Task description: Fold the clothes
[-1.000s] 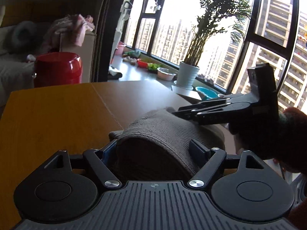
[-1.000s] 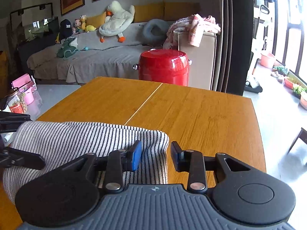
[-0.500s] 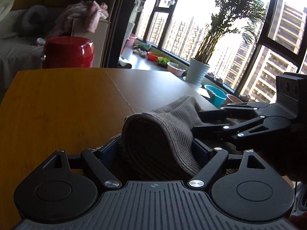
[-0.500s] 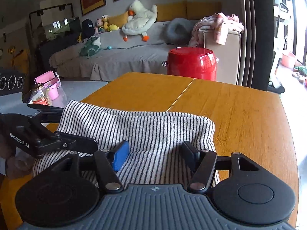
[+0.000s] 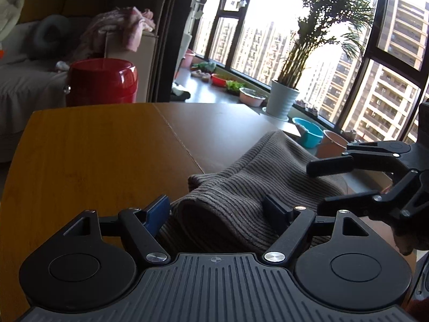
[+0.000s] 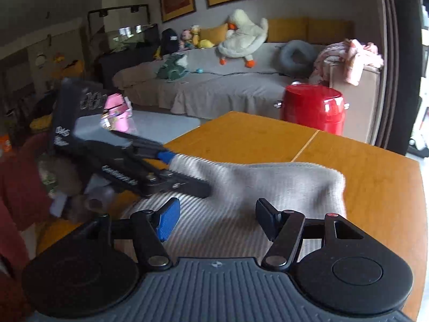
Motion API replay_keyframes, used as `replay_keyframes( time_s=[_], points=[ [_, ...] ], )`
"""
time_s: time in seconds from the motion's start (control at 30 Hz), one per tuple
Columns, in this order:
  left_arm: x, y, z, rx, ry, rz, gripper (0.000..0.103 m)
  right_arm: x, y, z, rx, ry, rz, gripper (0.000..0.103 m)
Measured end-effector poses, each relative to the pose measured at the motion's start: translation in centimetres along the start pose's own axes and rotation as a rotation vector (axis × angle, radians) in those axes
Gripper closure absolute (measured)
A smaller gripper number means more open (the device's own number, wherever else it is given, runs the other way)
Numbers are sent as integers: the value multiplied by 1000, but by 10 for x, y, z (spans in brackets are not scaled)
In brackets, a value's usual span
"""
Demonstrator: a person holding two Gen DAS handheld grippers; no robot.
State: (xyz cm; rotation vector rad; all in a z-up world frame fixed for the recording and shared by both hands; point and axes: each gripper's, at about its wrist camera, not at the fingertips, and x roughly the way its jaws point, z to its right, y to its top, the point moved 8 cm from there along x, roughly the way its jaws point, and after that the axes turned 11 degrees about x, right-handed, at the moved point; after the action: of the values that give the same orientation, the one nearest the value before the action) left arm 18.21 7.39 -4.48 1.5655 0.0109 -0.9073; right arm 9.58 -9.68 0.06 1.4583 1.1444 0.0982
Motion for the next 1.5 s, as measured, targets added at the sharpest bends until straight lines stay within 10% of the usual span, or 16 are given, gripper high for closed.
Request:
replay_keyframes(
  time_s=[0.3, 0.63, 0.93, 1.13, 1.5],
  points=[
    [4, -5, -2, -8, 2, -17, 14, 13, -21, -20, -95, -59, -12, 29],
    [5, -6, -5, -29, -11, -10, 12, -2, -15, 56, 141, -263, 5, 15],
    [6, -7, -4, -33, -17, -15, 11, -13, -12, 64, 234, -226, 65, 6],
    [4, -7, -2, -25, -8, -16, 11, -3, 31, 73, 238, -224, 131, 49],
    [1, -10, -5, -40, -11, -13, 11, 18, 22, 74, 183, -276, 76, 46]
  ],
)
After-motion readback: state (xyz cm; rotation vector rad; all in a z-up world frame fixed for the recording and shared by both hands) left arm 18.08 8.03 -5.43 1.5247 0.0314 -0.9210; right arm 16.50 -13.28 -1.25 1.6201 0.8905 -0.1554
